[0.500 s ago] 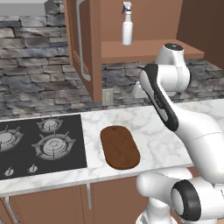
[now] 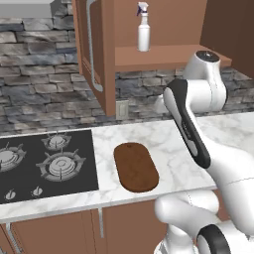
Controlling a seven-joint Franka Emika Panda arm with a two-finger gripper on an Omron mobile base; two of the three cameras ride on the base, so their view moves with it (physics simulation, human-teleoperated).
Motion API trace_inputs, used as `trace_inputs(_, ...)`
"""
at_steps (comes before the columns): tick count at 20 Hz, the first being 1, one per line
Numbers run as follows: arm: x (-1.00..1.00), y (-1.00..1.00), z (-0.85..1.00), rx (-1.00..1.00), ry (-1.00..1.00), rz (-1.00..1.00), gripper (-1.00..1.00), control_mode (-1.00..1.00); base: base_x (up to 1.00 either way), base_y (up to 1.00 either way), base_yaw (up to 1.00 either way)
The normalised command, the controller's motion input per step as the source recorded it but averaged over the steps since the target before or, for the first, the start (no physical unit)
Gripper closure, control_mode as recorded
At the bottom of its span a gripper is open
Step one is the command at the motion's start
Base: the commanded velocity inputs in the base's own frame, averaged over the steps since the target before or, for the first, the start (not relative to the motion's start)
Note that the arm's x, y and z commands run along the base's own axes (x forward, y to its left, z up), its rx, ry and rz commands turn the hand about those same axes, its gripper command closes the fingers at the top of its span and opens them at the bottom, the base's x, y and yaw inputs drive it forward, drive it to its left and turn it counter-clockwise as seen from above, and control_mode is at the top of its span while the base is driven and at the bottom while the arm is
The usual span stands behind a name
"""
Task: Grab the spray bottle from the cabinet, then place it next to the cutting board for sanitizing. Then grab the dish brush from the countertop next to the sink and place it next to the cutting board.
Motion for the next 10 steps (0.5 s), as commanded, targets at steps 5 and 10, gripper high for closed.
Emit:
trace_inputs(5,-0.39,0.00,0.44,0.01,-0.39,0.00,-1.00,-1.00,0.00,0.00,0.00)
trace_inputs(10,-0.31,0.00,0.67,0.00,-0.46,0.00,-1.00,-1.00,0.00,0.00,0.00)
